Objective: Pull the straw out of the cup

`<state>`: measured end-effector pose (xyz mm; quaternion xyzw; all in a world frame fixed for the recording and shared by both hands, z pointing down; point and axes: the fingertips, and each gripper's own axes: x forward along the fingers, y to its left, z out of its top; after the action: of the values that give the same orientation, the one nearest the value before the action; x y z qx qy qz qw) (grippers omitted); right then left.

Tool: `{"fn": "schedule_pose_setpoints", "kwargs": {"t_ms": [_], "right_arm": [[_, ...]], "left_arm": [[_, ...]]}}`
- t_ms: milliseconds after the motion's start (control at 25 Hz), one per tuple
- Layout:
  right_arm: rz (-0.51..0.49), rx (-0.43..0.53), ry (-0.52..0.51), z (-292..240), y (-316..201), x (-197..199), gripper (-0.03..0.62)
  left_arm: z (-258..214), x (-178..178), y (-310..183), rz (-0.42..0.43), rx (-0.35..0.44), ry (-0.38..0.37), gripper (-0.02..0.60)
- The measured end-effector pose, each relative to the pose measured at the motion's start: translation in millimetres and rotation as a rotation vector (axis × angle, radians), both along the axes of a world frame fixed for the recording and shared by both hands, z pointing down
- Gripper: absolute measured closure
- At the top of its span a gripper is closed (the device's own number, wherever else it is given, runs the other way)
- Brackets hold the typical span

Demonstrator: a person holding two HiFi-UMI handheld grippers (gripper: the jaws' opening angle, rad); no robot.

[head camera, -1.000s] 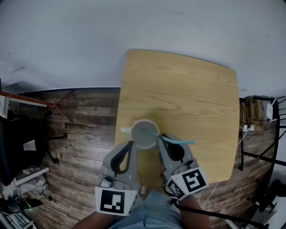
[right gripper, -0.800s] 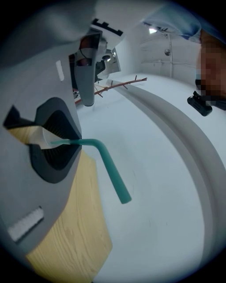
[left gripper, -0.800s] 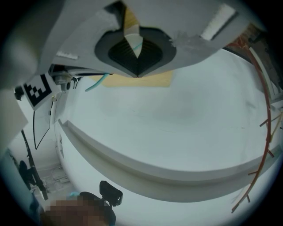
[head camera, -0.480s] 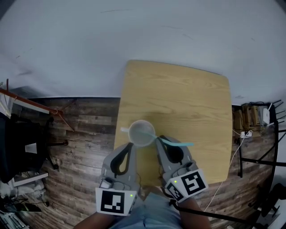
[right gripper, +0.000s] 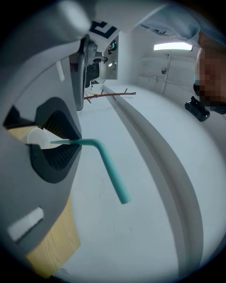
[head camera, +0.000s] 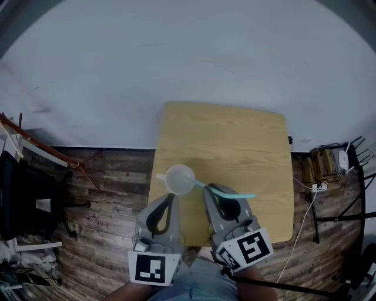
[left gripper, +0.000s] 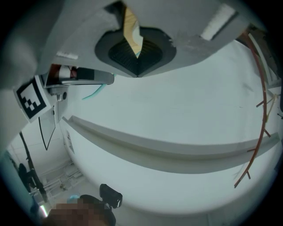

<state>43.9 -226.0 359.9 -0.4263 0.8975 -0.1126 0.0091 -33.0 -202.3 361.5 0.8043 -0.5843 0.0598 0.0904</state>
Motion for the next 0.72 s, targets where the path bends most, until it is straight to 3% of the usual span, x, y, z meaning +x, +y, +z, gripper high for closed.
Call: {"fn": "schedule_pose_setpoints", "kwargs": {"t_ms": [720], "right_arm": [[0.028, 0.239, 0.02, -91.2, 46.5, 30.0, 0.551]], "left_arm": [[-68.6, 25.4, 42.2, -0.008, 0.209, -0.026, 0.563]]}}
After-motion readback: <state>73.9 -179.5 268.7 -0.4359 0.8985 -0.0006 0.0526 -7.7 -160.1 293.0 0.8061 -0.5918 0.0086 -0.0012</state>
